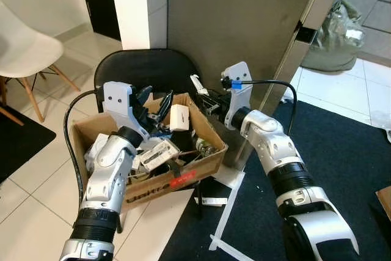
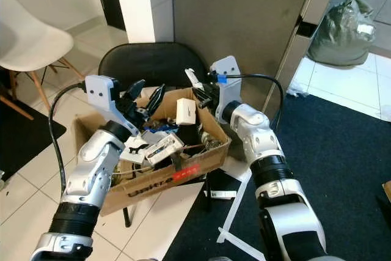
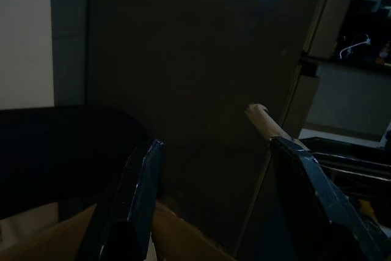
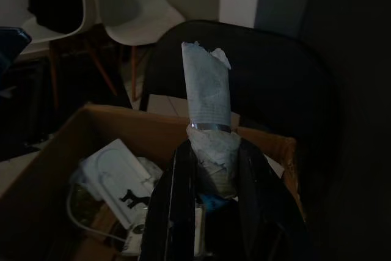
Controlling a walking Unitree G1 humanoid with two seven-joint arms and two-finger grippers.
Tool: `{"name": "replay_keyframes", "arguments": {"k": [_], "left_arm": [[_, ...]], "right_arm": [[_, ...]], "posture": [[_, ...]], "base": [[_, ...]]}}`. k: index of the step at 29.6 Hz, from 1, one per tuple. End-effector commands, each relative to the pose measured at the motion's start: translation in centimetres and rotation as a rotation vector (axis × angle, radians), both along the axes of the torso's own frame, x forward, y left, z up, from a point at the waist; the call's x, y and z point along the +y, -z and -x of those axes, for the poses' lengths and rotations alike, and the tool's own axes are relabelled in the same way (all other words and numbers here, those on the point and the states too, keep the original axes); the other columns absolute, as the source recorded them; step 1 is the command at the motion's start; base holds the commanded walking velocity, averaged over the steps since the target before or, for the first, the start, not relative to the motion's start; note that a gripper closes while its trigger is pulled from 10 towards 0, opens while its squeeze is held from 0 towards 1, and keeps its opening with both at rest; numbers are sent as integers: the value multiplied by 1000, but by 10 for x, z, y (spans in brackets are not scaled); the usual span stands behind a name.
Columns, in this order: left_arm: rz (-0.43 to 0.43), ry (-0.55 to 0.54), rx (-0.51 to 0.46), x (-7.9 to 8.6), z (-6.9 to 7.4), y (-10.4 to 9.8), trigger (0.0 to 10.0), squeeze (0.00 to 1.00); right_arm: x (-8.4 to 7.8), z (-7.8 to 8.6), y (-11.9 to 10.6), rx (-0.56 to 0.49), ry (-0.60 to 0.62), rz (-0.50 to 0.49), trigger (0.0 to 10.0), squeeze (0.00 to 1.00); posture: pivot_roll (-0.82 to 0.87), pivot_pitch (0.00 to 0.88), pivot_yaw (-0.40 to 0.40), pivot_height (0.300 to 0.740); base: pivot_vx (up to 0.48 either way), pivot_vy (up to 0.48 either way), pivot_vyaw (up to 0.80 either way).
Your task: Picking trash to rubbish bin
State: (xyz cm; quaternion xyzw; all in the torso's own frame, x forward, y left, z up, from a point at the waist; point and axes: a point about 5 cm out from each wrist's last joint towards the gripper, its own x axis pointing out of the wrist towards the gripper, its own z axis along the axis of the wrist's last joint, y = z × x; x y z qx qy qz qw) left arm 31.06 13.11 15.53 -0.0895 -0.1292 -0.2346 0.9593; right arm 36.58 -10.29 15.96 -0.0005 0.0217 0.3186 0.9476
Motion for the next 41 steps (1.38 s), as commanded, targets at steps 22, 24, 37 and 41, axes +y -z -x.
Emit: {"name": "replay_keyframes", "arguments": {"k": [22,24,37,41], "left_arm": [[-28,-19,-12,2,3,-1,10000,0],[-33,-18,-14,2,3,-1,10000,0],[-119,-48,-10,19,14,-1,10000,0],[-142,-62,-14,23,14,-3,10000,0]], "right_arm": [[-4,0,-1,-3,-11,36,10000,0],[-3,0,-1,-4,-15,48,10000,0],[9,0,-6,-66,-131,349,10000,0],[11,-5,-15,-82,-115,351,10000,0]], "posture": [[-57,0,-55,740],[-57,0,-56,740],[-36,0,-64,740],[-36,0,-64,740]], "base": [[80,0,0],[0,0,0],[0,0,0],[0,0,0]]}}
